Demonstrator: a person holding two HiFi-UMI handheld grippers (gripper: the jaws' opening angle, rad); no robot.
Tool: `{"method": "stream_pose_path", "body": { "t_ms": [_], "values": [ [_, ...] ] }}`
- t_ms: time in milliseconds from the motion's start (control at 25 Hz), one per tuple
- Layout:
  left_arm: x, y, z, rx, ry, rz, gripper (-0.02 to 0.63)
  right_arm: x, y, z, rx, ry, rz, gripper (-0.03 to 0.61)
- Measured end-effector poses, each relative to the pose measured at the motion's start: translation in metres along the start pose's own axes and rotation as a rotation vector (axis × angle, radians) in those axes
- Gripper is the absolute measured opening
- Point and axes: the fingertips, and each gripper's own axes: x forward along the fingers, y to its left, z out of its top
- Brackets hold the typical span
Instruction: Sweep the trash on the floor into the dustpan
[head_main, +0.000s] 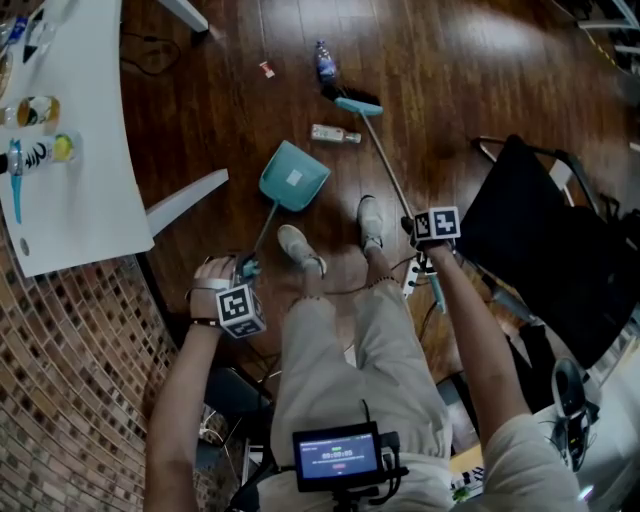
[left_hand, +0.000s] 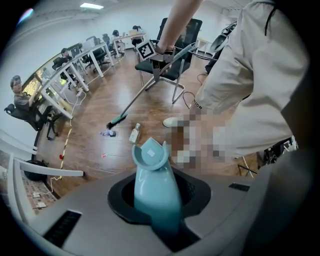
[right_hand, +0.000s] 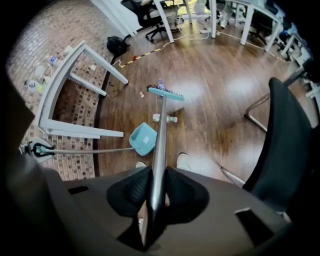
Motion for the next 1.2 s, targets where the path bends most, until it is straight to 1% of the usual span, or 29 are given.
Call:
{"method": "stream_pose_path", "body": {
  "t_ms": [80,160,280,400,520,720,920,1080,1200],
  "values": [
    [0.001,0.000,0.003,0.003,0.003,0.003,0.075,0.006,0.009,0.006,-0.059,0.007,-0.003,0.100],
    [0.000,0.000,0.004,0.006,0.004,0.006,0.075,0.012,0.018,0.010,-0.088,0.032,-0.004,0.100],
    [0.000,-0.001,0.004,0.011,0.000,0.010,0.075,0.021,0.027,0.008,-0.070,0.080,-0.010,0.100],
    [0.000,-0.001,0.000,0.015,-0.002,0.012,0.075,0.028,0.032,0.000,-0.008,0.096,0.015,0.100],
    [0.000,0.002,0.002,0.021,-0.004,0.011,0.075,0.036,0.040,-0.011,0.038,0.115,0.064,0.100],
    [0.001,0.002,0.002,0.023,-0.006,0.007,0.075,0.044,0.069,-0.031,0.075,0.201,0.147,0.100],
    [0.001,0.000,0.002,0.028,-0.006,0.015,0.077,0.038,0.108,-0.059,0.158,0.291,0.300,0.100],
    [0.001,-0.001,0.003,0.032,-0.007,0.018,0.077,0.029,0.128,-0.079,0.185,0.336,0.402,0.100],
    [0.001,-0.002,0.002,0.031,-0.009,0.021,0.077,0.021,0.137,-0.086,0.170,0.345,0.433,0.100]
  ]
}}
